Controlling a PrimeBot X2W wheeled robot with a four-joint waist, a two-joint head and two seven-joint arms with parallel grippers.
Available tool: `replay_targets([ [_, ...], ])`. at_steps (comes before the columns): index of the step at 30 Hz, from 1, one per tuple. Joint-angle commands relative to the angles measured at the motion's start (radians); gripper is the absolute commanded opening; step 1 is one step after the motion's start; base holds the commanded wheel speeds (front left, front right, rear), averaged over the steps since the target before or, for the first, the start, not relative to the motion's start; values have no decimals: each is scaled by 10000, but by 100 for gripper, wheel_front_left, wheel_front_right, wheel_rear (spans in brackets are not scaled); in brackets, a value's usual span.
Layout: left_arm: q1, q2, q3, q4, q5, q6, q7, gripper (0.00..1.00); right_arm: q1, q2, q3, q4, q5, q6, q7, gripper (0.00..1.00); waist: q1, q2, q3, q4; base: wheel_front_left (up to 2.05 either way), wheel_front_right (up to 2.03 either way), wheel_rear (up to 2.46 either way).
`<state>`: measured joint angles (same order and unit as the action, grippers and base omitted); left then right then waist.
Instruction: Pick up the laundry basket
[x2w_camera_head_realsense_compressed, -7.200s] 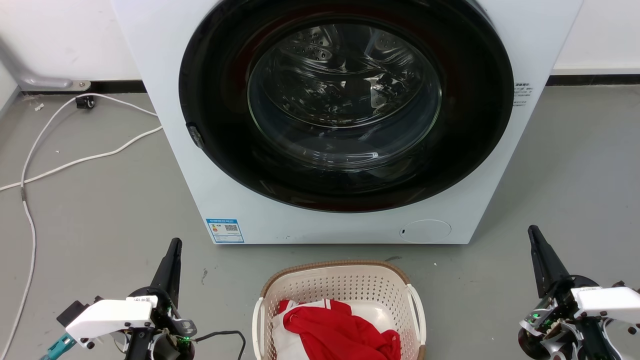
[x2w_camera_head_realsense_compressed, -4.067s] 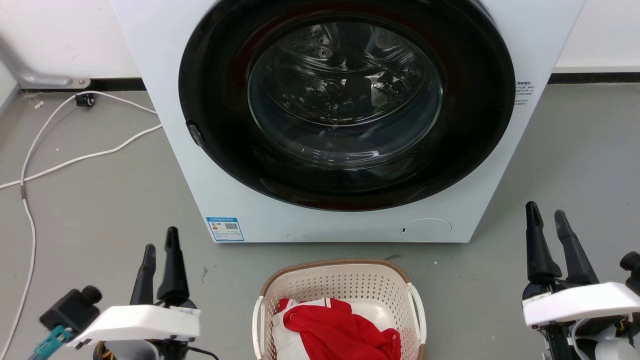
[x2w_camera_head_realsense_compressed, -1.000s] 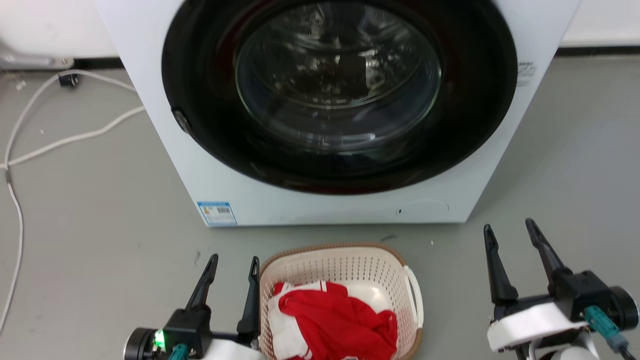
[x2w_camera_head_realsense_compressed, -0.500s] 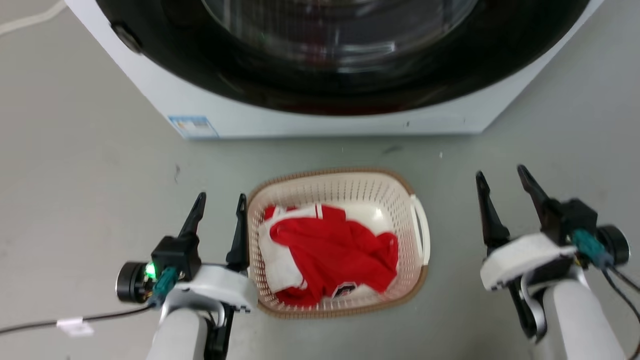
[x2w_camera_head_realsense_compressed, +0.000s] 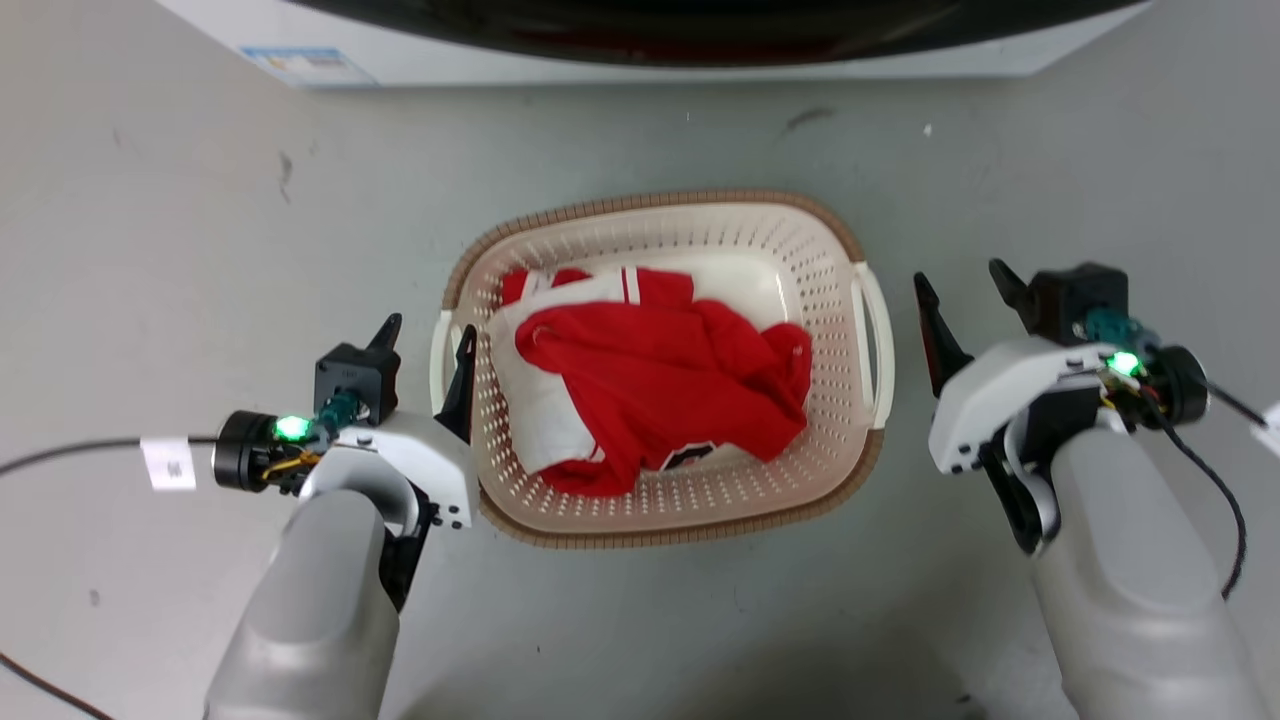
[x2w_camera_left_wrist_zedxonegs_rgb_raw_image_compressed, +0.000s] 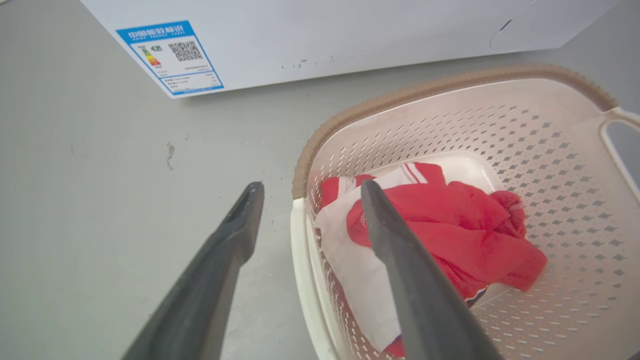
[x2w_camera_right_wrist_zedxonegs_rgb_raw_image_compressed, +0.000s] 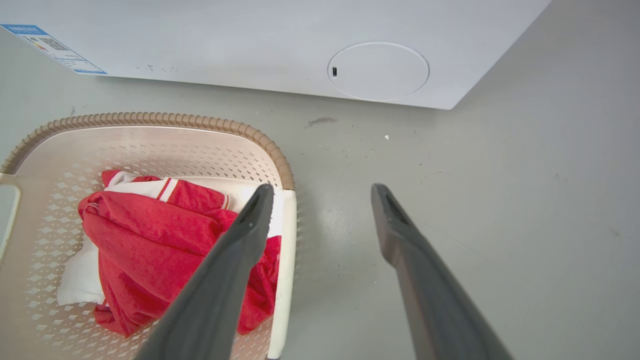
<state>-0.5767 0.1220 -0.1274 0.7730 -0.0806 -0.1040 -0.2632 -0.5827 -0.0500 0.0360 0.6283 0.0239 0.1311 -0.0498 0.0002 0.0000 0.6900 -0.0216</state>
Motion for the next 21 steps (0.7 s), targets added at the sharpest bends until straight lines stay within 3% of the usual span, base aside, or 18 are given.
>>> replay_targets([
  [1, -273, 50, -33, 232, 15, -26, -24, 100, -295, -5, 58, 179, 67, -7, 76, 100, -2, 0, 458, 9, 0, 0, 0],
  [10, -2080, 280, -369, 3053, -214, -199, 222, 100, -1945, -11, 928, 2554, 865, -7, 522, 100, -2, 0, 1288, 111, 0, 0, 0],
  [21, -3568, 235, -1579, 4498, -512, -243, 989, 100, -3683, -7, 2083, 4649, 1703, -7, 1254, 100, -2, 0, 2063, 202, 0, 0, 0],
])
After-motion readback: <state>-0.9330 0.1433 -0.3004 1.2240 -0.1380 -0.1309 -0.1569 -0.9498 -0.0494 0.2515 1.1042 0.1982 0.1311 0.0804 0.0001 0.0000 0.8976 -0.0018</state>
